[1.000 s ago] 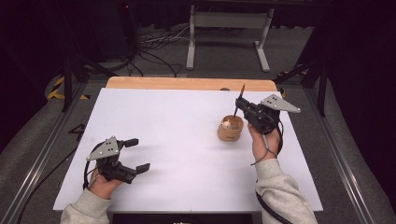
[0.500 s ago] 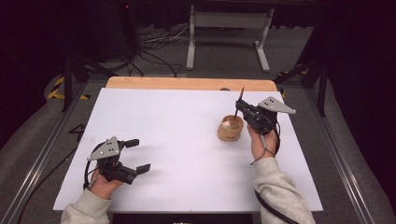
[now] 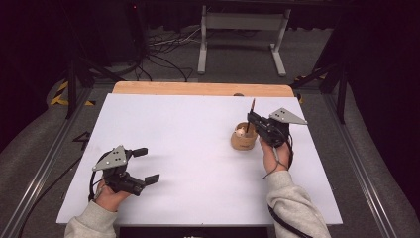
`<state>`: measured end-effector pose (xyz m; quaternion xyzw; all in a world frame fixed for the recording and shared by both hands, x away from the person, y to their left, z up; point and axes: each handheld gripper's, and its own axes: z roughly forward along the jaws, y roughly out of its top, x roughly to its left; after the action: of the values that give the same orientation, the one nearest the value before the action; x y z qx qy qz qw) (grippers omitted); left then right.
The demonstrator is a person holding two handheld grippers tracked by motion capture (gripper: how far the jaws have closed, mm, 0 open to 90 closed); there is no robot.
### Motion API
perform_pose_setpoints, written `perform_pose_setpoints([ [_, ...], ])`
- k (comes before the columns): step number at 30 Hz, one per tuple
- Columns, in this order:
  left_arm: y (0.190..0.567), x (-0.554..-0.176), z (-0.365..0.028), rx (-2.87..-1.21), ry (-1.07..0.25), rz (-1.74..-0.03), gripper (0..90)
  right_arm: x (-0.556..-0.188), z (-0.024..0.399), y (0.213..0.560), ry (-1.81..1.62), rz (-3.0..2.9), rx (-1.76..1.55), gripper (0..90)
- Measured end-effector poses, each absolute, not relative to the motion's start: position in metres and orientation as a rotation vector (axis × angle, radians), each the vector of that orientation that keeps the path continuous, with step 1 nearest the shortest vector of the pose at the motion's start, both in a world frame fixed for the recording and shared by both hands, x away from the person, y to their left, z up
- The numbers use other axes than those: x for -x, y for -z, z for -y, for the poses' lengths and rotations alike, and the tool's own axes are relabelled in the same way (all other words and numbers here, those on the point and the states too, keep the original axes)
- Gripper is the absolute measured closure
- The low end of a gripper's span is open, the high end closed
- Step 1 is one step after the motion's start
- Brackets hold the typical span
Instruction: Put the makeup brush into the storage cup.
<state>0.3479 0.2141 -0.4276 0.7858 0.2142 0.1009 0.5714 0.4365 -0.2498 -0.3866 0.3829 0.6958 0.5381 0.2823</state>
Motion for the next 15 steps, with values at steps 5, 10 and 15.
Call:
perform_pose_setpoints([
  [5, 0.428, -0.348, -0.214, -1.842, -0.231, -0.502, 0.0, -0.436, 0.25, 0.392, -1.437, -1.869, -1.04, 83.2],
  [10, 0.428, -0.348, -0.214, -1.836, -0.223, -0.506, 0.0, -0.437, 0.251, 0.396, -1.434, -1.879, -1.048, 83.1],
  [15, 0.428, -0.348, -0.214, -1.834, -0.225, -0.505, 0.0, -0.437, 0.252, 0.399, -1.433, -1.884, -1.06, 82.5],
])
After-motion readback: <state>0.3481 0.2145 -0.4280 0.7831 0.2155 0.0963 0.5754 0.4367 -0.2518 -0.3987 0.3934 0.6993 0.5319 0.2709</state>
